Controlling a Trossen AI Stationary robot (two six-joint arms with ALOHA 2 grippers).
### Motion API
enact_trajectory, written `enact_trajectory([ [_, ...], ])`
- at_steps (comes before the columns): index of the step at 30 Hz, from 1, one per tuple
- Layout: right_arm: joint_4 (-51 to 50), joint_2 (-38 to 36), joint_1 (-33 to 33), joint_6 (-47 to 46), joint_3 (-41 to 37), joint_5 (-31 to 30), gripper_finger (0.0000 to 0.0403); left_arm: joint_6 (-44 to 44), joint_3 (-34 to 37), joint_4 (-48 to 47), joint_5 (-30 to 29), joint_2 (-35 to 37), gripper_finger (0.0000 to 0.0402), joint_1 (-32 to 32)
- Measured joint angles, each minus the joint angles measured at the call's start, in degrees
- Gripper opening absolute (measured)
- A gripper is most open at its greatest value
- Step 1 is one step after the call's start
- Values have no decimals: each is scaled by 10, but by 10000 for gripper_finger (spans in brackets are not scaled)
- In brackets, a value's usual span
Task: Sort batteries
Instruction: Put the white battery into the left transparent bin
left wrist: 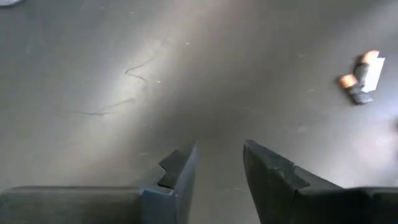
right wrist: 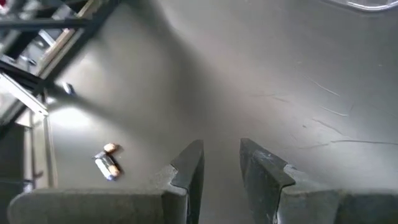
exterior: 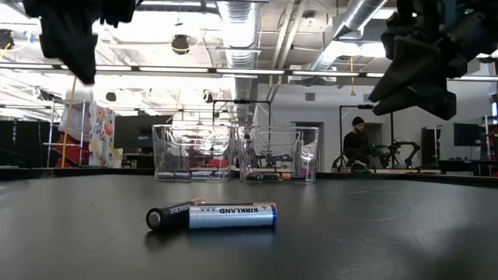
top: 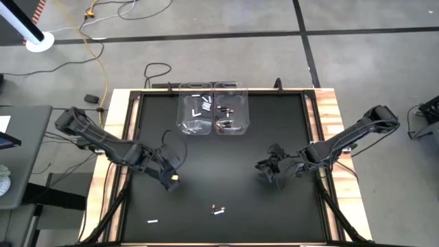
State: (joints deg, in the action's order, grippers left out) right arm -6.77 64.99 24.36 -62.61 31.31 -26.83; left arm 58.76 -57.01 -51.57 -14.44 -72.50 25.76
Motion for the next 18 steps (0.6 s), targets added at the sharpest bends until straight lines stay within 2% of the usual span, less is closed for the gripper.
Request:
enact_trajectory([
  [3, 4, 0, 0, -14, 0, -1, 122, -28, 13, 1, -15, -16, 151, 0],
  [7, 6, 0, 0, -37, 0, -1, 122, -92, 18, -4, -76, -45, 185, -1],
  [9, 6, 0, 0, -47, 0, -1, 122, -126, 18, -5, -86, -59, 194, -1],
  [14, 13, 0, 0, -65, 0, -2, 122, -140, 17, -1, -72, -85, 194, 6],
  [18, 35, 0, 0, -66, 0, -3, 122, -171, 16, 4, -71, -83, 187, 57],
])
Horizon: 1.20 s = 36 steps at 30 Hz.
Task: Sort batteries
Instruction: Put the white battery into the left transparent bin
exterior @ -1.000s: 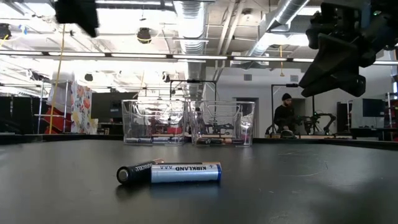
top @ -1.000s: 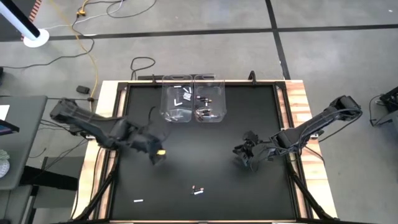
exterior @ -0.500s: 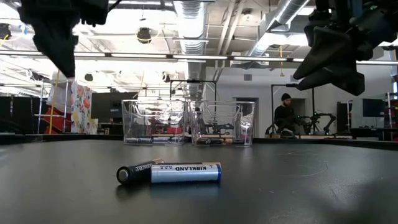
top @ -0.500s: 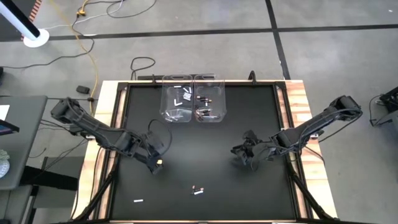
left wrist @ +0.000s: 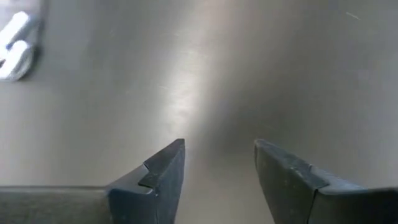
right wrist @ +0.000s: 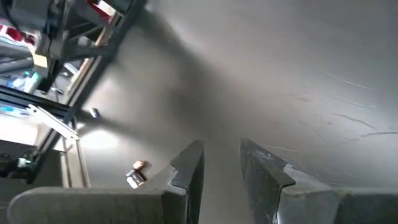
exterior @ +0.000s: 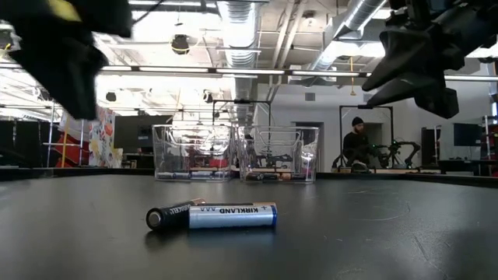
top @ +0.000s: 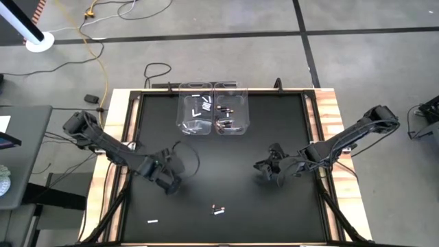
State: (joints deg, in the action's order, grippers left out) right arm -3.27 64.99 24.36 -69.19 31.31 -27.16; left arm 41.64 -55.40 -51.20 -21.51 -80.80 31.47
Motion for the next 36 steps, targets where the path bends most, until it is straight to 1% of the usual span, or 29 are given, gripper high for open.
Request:
enact_trajectory([
  [3, 8, 0, 0, 0, 0, -5, 122, 5, 0, 6, -13, 7, 182, 63],
  [6, 13, 0, 0, 0, 0, -15, 122, 34, -1, 19, -19, 6, 180, 135],
  [12, 22, 0, -1, 1, 0, -23, 122, 169, 0, 33, -18, 7, 180, 265],
  [14, 22, 0, -1, 1, 0, -29, 122, 217, 0, 36, -18, 3, 180, 298],
  [16, 22, 0, -2, 0, 0, -29, 122, 245, 0, 49, -16, -5, 180, 322],
  [19, 21, 0, -5, -10, 0, -29, 122, 247, -11, 70, -5, -31, 180, 338],
  [23, 21, 0, -5, -13, 0, -30, 122, 224, -41, 66, 33, -85, 180, 339],
  [29, 21, 0, -5, -14, 0, -30, 122, 231, -75, 52, 59, -157, 180, 339],
  [36, 21, 0, -5, -15, 0, -30, 122, 225, -85, 57, 62, -201, 180, 339],
])
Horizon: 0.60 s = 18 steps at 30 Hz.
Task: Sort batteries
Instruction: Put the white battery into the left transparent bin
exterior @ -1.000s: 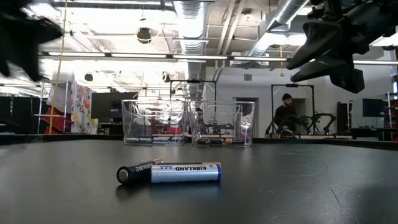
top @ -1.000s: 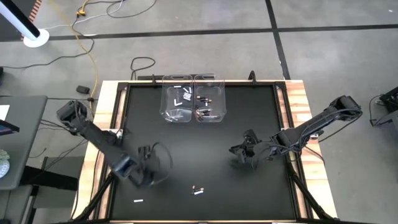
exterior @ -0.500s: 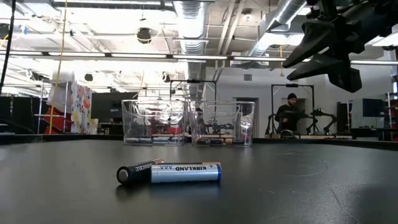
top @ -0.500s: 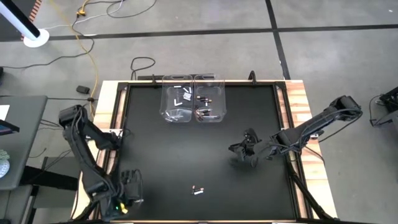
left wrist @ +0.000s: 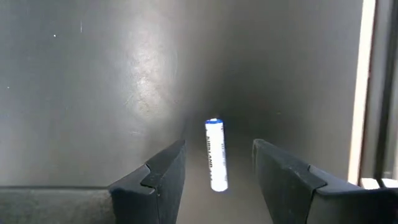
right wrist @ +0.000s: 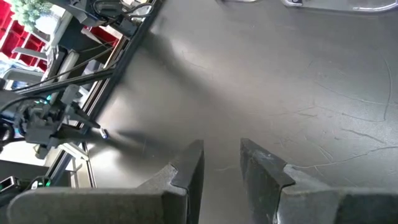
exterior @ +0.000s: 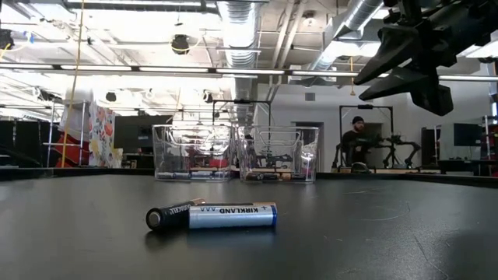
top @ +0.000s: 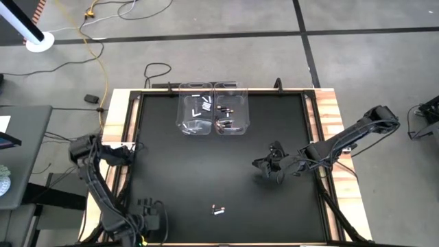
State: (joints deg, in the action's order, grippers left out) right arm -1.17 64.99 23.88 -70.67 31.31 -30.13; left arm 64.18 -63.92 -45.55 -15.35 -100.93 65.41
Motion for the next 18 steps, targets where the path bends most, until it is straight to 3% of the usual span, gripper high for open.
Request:
enact_trajectory([
  [18, -3, 0, 1, 6, 0, 0, 122, 17, 1, 20, 17, -78, 171, 2],
])
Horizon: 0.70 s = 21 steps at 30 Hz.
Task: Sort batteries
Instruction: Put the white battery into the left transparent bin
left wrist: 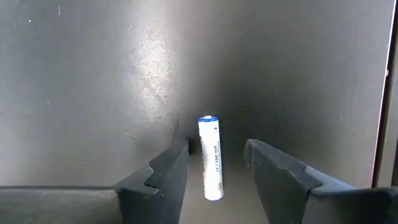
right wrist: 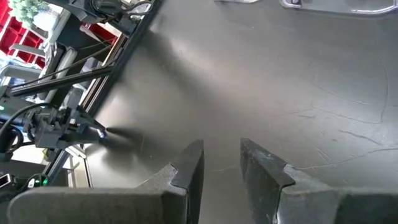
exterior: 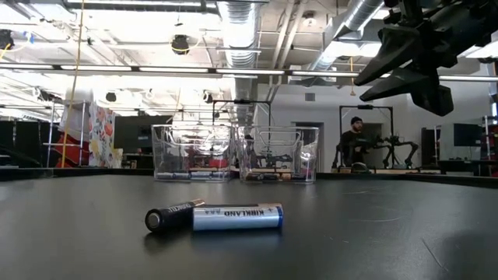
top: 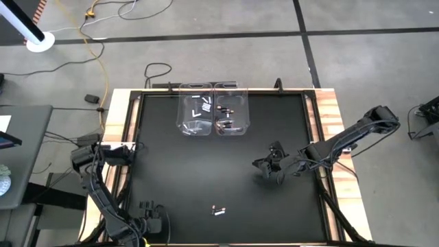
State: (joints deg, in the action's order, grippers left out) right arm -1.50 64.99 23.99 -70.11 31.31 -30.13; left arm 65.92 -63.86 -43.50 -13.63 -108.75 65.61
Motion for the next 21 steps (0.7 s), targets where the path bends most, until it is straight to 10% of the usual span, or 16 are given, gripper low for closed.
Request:
enact_trajectory([
  [13, -4, 0, 0, 3, 0, 0, 122, -23, 1, 2, 0, 4, 27, 1],
  [21, -15, 0, 0, 17, 0, 0, 122, -26, -7, -10, 1, 3, 23, -5],
])
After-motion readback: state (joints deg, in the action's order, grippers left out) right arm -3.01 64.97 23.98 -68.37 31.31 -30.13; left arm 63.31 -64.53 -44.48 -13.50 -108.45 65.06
